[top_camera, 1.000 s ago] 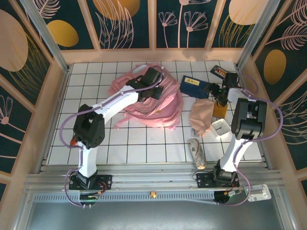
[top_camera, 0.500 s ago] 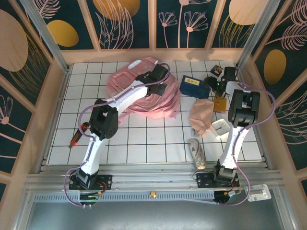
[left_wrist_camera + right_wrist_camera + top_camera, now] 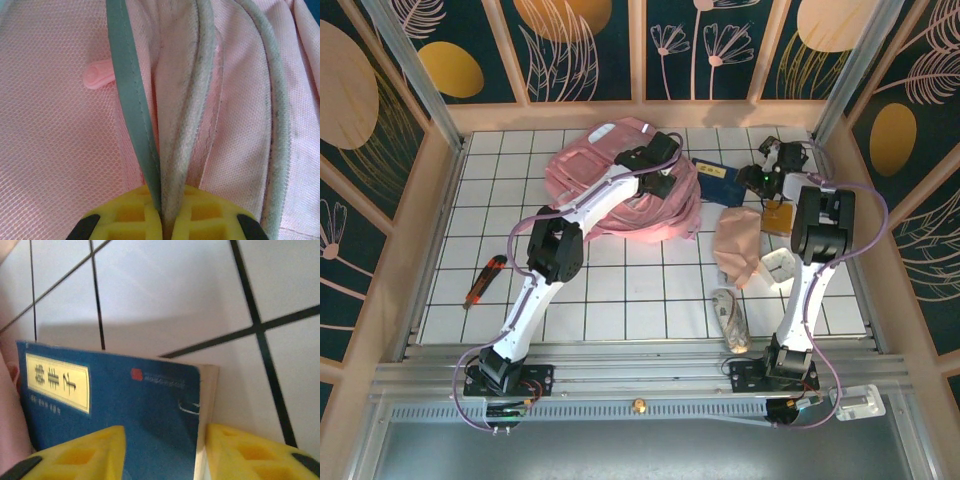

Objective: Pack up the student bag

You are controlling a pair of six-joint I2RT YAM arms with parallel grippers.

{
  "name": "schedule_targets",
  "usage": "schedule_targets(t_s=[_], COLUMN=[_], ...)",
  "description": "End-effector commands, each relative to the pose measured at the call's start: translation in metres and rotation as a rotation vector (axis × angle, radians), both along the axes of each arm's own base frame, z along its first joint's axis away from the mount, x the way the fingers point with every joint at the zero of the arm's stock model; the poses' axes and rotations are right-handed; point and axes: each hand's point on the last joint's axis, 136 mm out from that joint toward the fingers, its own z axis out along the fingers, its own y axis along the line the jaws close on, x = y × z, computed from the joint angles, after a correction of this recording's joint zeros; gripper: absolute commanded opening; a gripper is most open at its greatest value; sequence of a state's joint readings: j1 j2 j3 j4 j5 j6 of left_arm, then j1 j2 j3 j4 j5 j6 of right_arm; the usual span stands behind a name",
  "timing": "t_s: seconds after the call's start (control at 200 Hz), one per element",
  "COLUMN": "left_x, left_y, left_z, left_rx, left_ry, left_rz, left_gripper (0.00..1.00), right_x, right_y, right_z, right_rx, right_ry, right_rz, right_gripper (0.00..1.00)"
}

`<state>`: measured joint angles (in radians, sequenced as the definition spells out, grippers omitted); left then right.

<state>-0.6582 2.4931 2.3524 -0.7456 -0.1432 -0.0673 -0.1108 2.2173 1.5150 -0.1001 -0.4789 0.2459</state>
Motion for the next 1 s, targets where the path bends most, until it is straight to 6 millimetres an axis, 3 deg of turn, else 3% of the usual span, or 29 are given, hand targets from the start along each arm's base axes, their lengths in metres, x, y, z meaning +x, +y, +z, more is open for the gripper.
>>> schedule_targets(t_s=[0.0, 0.11, 0.19, 0.425, 0.56, 0.811, 0.996], left_x=[0.014, 0.012, 0.01, 0.001, -0.004, -0.017, -0.03], left_y=[-0.004, -0.002, 0.0, 0.01, 0.023, 0.068, 0.08], left_z=[0.009, 0.007, 0.007, 0.022, 0.035, 0.065, 0.093], left_rx=[-0.016, -0.007, -0.006, -0.015, -0.008, -0.042, -0.119], left_ry=[-0.052, -0.048, -0.047, -0.076, -0.089, -0.126, -0.149], left_rz=[-0.032, -0.034, -0.036, -0.023, 0.001, 0.103, 0.125], left_gripper=[0.0, 0.0, 0.0, 0.0, 0.0, 0.0, 0.0], right_x=[-0.008, -0.015, -0.017, -0.022, -0.03, -0.051, -0.065], right_y=[0.02, 0.025, 0.025, 0.028, 0.023, 0.026, 0.027], right_z=[0.023, 0.025, 0.024, 0.043, 0.068, 0.121, 0.161], right_rx=[0.063, 0.083, 0.089, 0.137, 0.135, 0.143, 0.171], right_ry=[-0.06, -0.081, -0.08, -0.137, -0.188, -0.27, -0.336], right_rz=[0.052, 0.063, 0.052, 0.017, -0.025, -0.03, -0.04], right_gripper=[0.34, 0.18, 0.0, 0.0, 0.0, 0.0, 0.0])
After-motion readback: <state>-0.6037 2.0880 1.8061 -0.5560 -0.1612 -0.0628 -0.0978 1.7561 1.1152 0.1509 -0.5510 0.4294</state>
